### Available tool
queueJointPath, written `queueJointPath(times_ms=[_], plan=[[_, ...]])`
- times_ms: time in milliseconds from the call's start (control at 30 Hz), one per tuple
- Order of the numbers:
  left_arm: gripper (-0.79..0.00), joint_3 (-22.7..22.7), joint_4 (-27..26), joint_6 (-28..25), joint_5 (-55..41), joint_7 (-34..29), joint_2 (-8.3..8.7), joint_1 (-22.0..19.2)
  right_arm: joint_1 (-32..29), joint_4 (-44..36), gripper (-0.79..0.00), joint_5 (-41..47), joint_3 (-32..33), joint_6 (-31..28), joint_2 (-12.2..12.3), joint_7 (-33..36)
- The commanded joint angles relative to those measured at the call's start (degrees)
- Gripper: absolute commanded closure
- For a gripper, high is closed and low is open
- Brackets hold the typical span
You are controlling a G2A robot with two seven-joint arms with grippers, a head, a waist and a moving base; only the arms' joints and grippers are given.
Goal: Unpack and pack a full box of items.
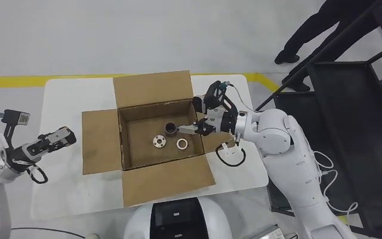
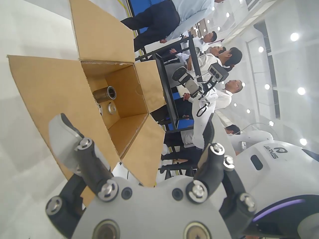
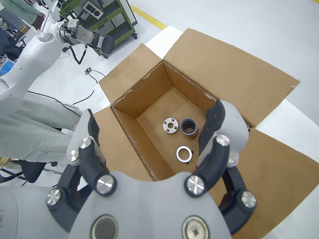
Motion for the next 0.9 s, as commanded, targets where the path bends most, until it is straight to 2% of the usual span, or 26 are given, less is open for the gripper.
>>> queueJointPath(times_ms=[0, 267, 467, 633, 733, 867], plan=[[-0.785, 0.00, 0.00, 0.00, 0.00, -0.01, 0.00, 0.00, 0.00, 0.00, -0.785, 0.00, 0.00, 0.00, 0.00, 0.00], [-0.785, 0.00, 0.00, 0.00, 0.00, -0.01, 0.00, 0.00, -0.27, 0.29, -0.785, 0.81, -0.02, 0.49, -0.03, -0.33], [-0.785, -0.49, 0.00, -1.20, 4.13, 3.78, 0.39, -1.03, -0.13, 0.69, -0.785, 14.38, 4.54, 8.16, 0.70, 5.11], [-0.785, 0.97, 4.77, -8.61, 10.82, 2.91, 1.16, -4.19, -1.32, 0.37, -0.785, 22.18, 10.64, 15.23, 1.63, 9.47], [-0.785, 3.22, 8.55, -10.70, 12.31, 0.23, 1.62, -6.71, -3.57, 0.69, -0.785, 24.32, 14.62, 19.15, 2.09, 8.82], [-0.785, 7.08, 13.38, -10.78, 12.84, 0.31, 2.10, -9.98, -7.62, 0.72, -0.785, 24.62, 19.42, 23.10, 2.58, 6.17]])
